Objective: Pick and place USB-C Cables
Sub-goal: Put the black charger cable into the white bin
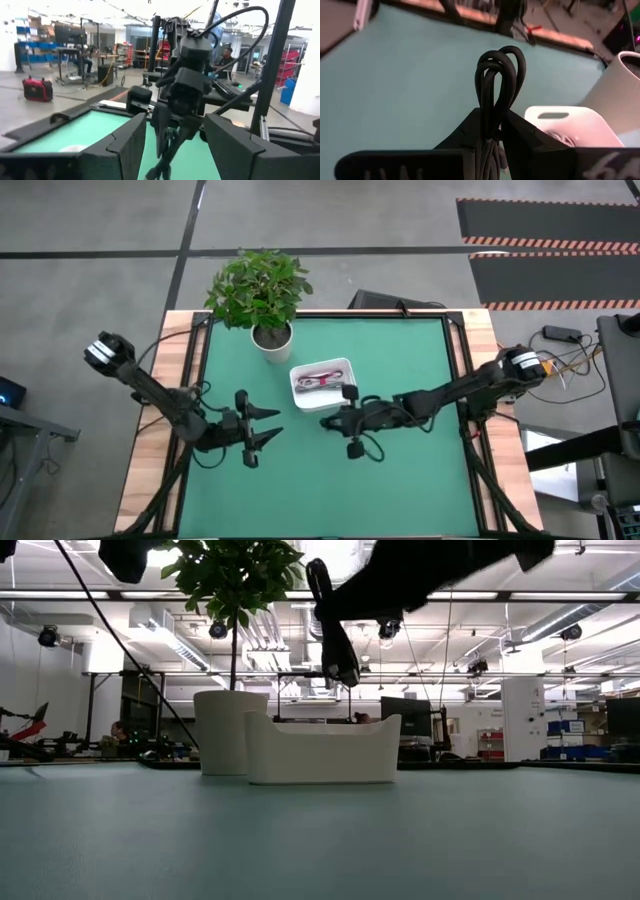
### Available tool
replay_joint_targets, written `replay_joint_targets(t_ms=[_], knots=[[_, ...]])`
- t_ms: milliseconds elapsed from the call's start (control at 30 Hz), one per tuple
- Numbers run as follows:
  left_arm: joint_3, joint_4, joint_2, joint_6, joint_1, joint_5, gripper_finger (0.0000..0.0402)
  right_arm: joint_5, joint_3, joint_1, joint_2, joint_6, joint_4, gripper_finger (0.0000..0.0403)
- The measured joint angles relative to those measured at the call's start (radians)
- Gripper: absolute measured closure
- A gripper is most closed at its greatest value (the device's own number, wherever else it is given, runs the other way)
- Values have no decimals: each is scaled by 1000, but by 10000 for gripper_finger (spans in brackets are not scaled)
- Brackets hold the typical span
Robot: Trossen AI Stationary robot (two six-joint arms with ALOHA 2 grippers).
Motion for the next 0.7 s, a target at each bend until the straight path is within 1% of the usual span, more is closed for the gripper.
replay_joint_targets(t_ms=[100,200,267,500,600,700], knots=[[15,56,73,-42,8,0,214,-11,-93,0,0,10,184,355],[36,134,167,-46,25,-1,214,-66,-160,0,0,13,334,355],[61,173,223,-46,36,-1,214,-112,-185,0,-2,14,401,355],[189,181,373,-46,72,0,214,-257,-219,0,-36,-1,507,355],[233,157,412,-46,77,-1,214,-286,-229,0,-57,-2,523,355],[261,128,433,-48,77,1,214,-288,-240,0,-68,1,547,355]])
